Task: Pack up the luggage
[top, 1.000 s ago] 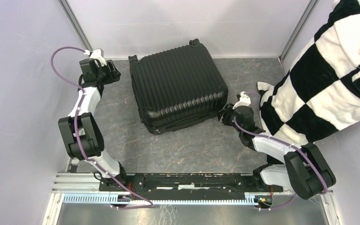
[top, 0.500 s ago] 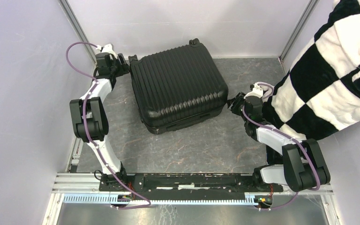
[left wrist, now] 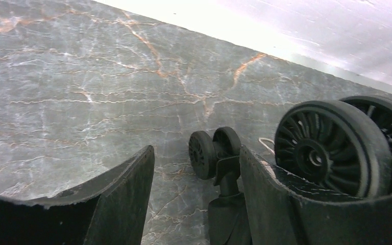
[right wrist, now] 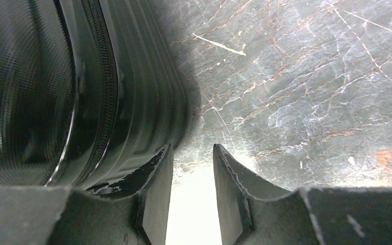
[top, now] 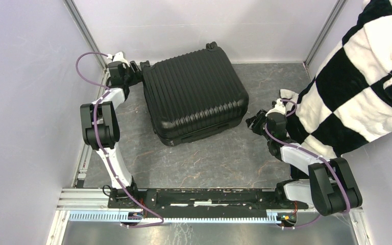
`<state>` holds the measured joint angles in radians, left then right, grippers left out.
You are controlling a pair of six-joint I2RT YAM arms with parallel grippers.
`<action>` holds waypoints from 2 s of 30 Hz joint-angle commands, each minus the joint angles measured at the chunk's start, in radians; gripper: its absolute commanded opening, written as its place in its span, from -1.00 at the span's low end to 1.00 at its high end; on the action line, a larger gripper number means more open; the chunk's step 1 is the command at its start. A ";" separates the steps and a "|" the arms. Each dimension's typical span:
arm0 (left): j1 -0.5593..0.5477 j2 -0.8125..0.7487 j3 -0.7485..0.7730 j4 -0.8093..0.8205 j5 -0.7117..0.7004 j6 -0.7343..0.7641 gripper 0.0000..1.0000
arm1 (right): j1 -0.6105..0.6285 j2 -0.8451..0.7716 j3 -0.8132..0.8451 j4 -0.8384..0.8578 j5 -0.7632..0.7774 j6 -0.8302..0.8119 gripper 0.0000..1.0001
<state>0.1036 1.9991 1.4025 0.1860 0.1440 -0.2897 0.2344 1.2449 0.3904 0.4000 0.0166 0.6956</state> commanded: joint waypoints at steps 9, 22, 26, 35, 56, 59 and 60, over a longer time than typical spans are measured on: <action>-0.205 -0.271 -0.308 0.012 0.544 0.255 0.30 | -0.082 0.086 0.172 -0.006 -0.061 -0.005 -0.14; -0.243 -0.602 -0.455 -0.596 0.603 0.779 0.28 | -0.178 0.105 0.148 -0.015 -0.063 0.035 -0.07; -0.231 -0.699 -0.407 -0.774 0.505 0.976 0.41 | -0.178 0.126 0.132 0.000 -0.064 0.045 -0.07; -0.217 -0.704 -0.281 -0.822 0.278 1.295 0.93 | -0.178 0.206 0.194 0.040 -0.178 0.055 -0.05; -0.217 -0.717 -0.148 -1.244 0.326 1.692 0.59 | -0.089 0.423 0.481 -0.022 -0.211 -0.054 0.01; -0.211 -0.709 -0.099 -1.307 0.316 1.695 0.48 | -0.118 0.356 0.382 -0.017 -0.186 -0.066 0.06; -0.197 -0.709 -0.079 -1.323 0.320 1.705 0.48 | -0.130 0.329 0.344 -0.008 -0.178 -0.061 0.08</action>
<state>-0.1059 1.2995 1.2476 -0.9428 0.3965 1.3571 0.1131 1.6772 0.8368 0.3450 -0.1211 0.6537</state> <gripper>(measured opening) 0.750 0.525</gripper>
